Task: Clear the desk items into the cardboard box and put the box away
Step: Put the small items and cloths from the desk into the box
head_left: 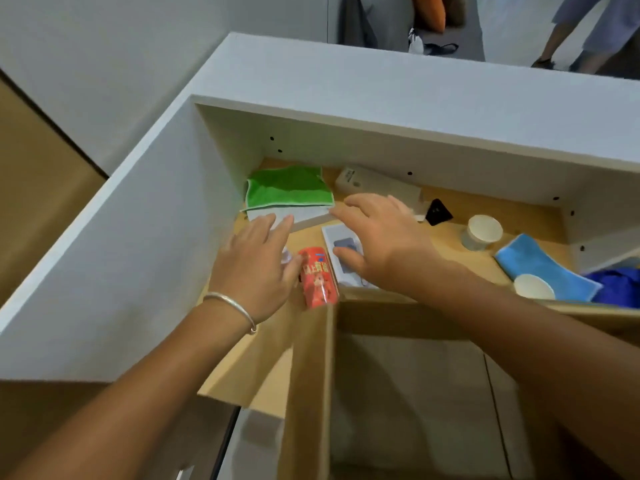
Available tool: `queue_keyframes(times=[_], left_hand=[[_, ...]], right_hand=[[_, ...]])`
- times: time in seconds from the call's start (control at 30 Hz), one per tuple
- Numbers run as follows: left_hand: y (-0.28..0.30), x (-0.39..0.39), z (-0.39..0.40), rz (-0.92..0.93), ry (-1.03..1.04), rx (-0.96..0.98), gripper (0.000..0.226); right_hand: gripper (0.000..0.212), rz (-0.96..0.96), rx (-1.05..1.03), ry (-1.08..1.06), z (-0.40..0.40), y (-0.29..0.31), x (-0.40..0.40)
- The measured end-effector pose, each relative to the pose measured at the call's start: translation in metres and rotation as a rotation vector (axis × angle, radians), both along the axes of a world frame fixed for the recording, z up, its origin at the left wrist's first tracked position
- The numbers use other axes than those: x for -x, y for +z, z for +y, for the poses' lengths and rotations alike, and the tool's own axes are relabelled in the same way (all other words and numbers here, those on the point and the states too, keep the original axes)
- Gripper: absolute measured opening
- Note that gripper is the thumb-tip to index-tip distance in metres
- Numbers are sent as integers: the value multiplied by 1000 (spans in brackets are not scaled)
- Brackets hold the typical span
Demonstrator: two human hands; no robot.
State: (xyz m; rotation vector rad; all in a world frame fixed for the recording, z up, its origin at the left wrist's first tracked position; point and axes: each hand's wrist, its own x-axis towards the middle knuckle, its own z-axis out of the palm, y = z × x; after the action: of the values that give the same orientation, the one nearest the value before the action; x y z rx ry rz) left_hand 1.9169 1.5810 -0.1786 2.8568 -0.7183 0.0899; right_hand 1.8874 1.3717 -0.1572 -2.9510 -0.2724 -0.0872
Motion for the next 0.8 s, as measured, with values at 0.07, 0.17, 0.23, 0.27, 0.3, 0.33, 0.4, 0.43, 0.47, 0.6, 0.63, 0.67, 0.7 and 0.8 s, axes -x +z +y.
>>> queue_keyframes(times=[0.07, 0.17, 0.23, 0.27, 0.3, 0.33, 0.4, 0.43, 0.47, 0.6, 0.63, 0.67, 0.7, 0.8], left_hand=[[-19, -24, 2, 61, 14, 13, 62], [-51, -55, 4, 161, 19, 30, 65], [-74, -71, 6, 240, 18, 72, 71], [-83, -78, 7, 296, 25, 100, 72], [-92, -83, 8, 357, 34, 128, 73], [-99, -86, 10, 408, 34, 156, 72], [-112, -87, 13, 471, 25, 201, 73], [-118, -87, 15, 495, 34, 222, 74], [-123, -86, 17, 516, 53, 243, 73], [-138, -84, 18, 521, 56, 319, 44], [-141, -84, 18, 512, 44, 336, 35], [-144, -84, 18, 509, 39, 351, 30], [-147, -84, 17, 513, 41, 364, 27], [-151, -83, 15, 512, 55, 381, 22]], right_hand=[[60, 27, 16, 34, -1, -15, -30], [67, 155, 107, 119, -5, -34, -70], [73, 229, 151, 206, -8, -47, -90], [78, 262, 188, 256, -7, -54, -97], [83, 294, 220, 299, -7, -62, -103], [87, 330, 243, 332, -5, -70, -106], [90, 398, 267, 387, 0, -87, -108], [90, 423, 278, 417, 3, -95, -108], [91, 443, 291, 444, 5, -102, -108], [100, 516, 306, 448, 12, -120, -100], [104, 534, 303, 439, 14, -122, -98], [110, 547, 306, 436, 16, -123, -97], [117, 556, 319, 440, 18, -124, -96], [134, 582, 406, 462, 23, -129, -91]])
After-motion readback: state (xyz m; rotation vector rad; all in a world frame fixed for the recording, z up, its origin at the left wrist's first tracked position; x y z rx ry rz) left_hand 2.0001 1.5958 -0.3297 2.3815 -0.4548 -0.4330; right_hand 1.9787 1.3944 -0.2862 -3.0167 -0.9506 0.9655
